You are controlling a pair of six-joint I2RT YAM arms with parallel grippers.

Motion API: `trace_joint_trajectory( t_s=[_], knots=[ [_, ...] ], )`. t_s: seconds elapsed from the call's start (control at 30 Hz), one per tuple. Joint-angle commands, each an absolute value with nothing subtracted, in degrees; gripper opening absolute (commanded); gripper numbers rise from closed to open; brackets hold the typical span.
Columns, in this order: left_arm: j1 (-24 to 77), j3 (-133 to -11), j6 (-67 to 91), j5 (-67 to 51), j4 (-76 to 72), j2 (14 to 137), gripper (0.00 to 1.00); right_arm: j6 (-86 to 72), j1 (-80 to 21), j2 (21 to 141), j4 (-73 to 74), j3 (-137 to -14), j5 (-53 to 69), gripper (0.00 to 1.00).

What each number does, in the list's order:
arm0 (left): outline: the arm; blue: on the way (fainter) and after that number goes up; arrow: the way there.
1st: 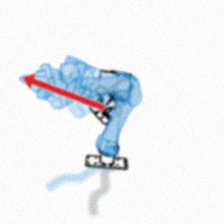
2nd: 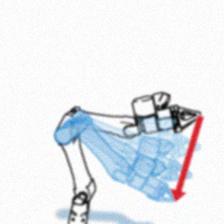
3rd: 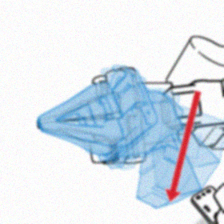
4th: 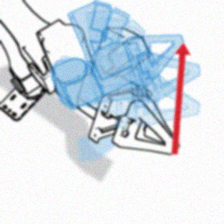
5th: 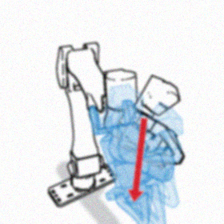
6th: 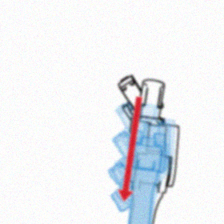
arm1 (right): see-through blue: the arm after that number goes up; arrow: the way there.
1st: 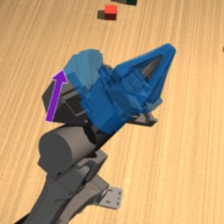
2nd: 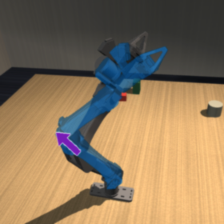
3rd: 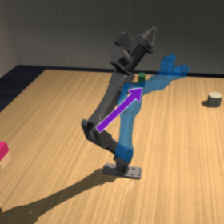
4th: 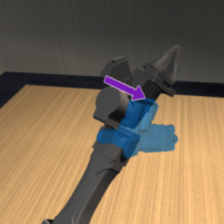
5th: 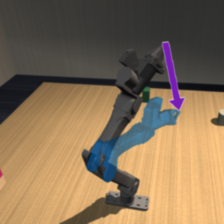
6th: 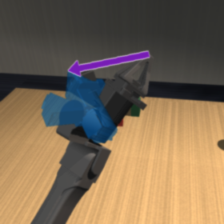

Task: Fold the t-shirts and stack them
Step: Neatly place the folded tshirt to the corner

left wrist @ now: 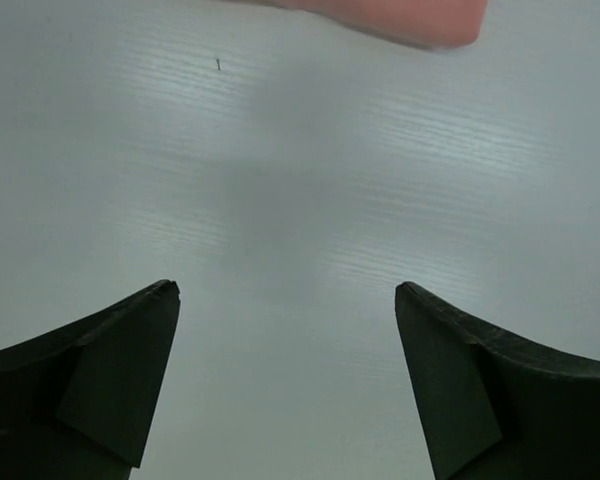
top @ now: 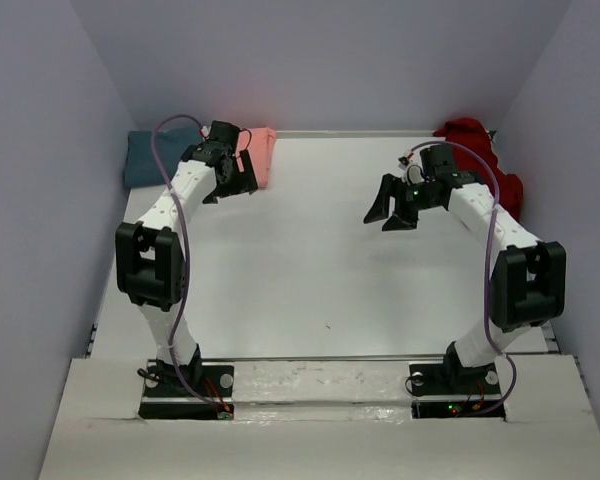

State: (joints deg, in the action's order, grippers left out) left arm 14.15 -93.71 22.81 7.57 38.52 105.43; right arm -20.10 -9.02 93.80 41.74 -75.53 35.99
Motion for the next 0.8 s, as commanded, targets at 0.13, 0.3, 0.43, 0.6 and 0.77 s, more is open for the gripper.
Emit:
trace_joint_trajectory(
  t_s=[0.13, 0.3, 0.43, 0.6, 0.77],
  knots=[
    [14.0, -87.5, 24.2, 8.9, 37.8, 93.5, 0.99, -18.5, -8.8, 88.5, 35.7, -76.8, 34.1, 0.73],
    [14.0, -81.8, 23.8, 6.3, 34.9, 88.2, 0.99, -16.8, -8.8, 84.1, 34.4, -74.7, 33.5, 0.73],
    [14.0, -78.6, 22.9, 5.1, 32.7, 84.6, 0.99, -15.1, -8.8, 82.0, 34.5, -74.3, 31.9, 0.73],
    [13.9, -78.0, 22.6, 5.1, 32.0, 83.2, 0.99, -15.3, -8.8, 80.5, 34.6, -73.9, 32.1, 0.73],
    [14.0, -78.0, 22.5, 5.9, 32.0, 82.6, 0.99, -14.8, -8.8, 79.7, 34.8, -73.7, 32.0, 0.73]
  ],
)
